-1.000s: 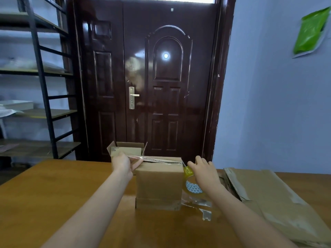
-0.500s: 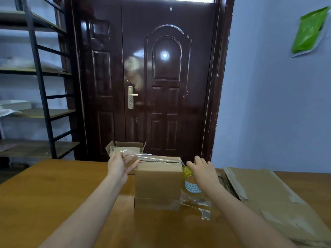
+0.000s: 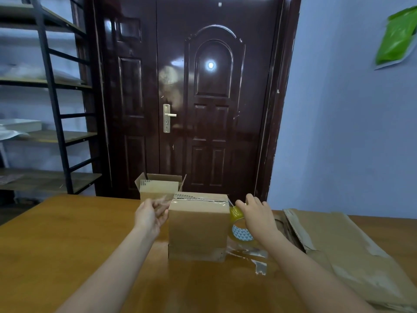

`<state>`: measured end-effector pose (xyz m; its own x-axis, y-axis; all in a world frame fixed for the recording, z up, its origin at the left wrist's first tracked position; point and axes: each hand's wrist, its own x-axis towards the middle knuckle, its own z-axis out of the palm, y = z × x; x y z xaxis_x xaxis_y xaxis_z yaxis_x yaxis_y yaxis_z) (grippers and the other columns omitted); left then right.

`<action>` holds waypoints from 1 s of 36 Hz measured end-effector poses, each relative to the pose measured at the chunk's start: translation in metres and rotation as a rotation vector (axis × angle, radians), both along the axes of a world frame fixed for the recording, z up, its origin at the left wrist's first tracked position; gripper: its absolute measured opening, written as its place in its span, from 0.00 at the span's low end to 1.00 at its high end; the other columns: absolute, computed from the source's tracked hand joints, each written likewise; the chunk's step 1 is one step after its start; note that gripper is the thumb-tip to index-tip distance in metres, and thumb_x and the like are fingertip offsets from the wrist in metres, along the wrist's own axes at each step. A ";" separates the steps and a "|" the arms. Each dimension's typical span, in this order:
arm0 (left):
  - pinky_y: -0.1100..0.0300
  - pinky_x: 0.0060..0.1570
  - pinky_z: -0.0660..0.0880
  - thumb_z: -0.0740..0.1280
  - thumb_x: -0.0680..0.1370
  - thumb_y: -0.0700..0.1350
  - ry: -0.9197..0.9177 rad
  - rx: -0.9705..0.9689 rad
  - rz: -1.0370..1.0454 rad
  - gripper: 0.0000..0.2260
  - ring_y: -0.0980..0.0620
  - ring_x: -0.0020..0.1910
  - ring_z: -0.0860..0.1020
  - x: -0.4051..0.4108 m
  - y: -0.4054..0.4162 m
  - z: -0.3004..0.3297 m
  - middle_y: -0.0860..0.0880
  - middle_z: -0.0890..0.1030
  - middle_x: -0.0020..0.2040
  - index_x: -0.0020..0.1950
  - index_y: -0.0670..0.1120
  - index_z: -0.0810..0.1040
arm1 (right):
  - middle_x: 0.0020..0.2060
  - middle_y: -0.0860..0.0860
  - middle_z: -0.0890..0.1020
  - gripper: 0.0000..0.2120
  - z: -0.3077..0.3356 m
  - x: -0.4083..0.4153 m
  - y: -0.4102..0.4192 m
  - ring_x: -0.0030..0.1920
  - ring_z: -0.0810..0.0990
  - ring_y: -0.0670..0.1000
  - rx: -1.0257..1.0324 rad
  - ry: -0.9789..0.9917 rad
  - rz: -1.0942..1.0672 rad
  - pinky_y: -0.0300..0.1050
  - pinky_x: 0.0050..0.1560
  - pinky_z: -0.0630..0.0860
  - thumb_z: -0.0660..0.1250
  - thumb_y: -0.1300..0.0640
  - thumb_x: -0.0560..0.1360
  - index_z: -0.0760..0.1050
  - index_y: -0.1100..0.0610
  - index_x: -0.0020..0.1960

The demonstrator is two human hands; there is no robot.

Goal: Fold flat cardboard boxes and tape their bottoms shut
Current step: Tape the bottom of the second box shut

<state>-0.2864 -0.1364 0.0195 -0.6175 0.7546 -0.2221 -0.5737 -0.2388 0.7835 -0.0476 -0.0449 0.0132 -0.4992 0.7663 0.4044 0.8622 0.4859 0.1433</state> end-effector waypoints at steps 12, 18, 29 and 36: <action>0.58 0.37 0.70 0.59 0.80 0.43 0.202 -0.225 -0.070 0.09 0.50 0.40 0.73 -0.005 0.000 -0.026 0.46 0.76 0.42 0.42 0.44 0.73 | 0.61 0.53 0.70 0.25 -0.007 -0.006 -0.001 0.60 0.69 0.53 -0.001 0.035 0.000 0.45 0.58 0.68 0.63 0.67 0.74 0.63 0.52 0.69; 0.53 0.46 0.70 0.60 0.80 0.45 0.337 -0.288 -0.113 0.08 0.46 0.48 0.73 0.001 0.003 -0.032 0.45 0.76 0.45 0.44 0.44 0.74 | 0.61 0.53 0.70 0.24 -0.010 -0.008 0.000 0.60 0.70 0.53 -0.003 0.048 0.007 0.45 0.58 0.68 0.63 0.66 0.74 0.64 0.51 0.68; 0.52 0.48 0.74 0.59 0.81 0.48 0.550 -0.363 -0.170 0.10 0.43 0.51 0.75 0.001 -0.001 -0.040 0.44 0.78 0.49 0.52 0.44 0.76 | 0.61 0.52 0.71 0.24 -0.013 -0.011 0.002 0.60 0.69 0.52 0.006 0.057 0.028 0.45 0.59 0.68 0.63 0.66 0.75 0.65 0.51 0.68; 0.51 0.50 0.74 0.56 0.82 0.48 0.567 -0.383 -0.220 0.12 0.43 0.54 0.74 0.000 0.001 -0.041 0.43 0.77 0.54 0.61 0.44 0.72 | 0.63 0.53 0.70 0.24 -0.010 -0.017 0.000 0.62 0.68 0.54 0.031 -0.011 0.026 0.48 0.61 0.66 0.63 0.63 0.76 0.64 0.51 0.70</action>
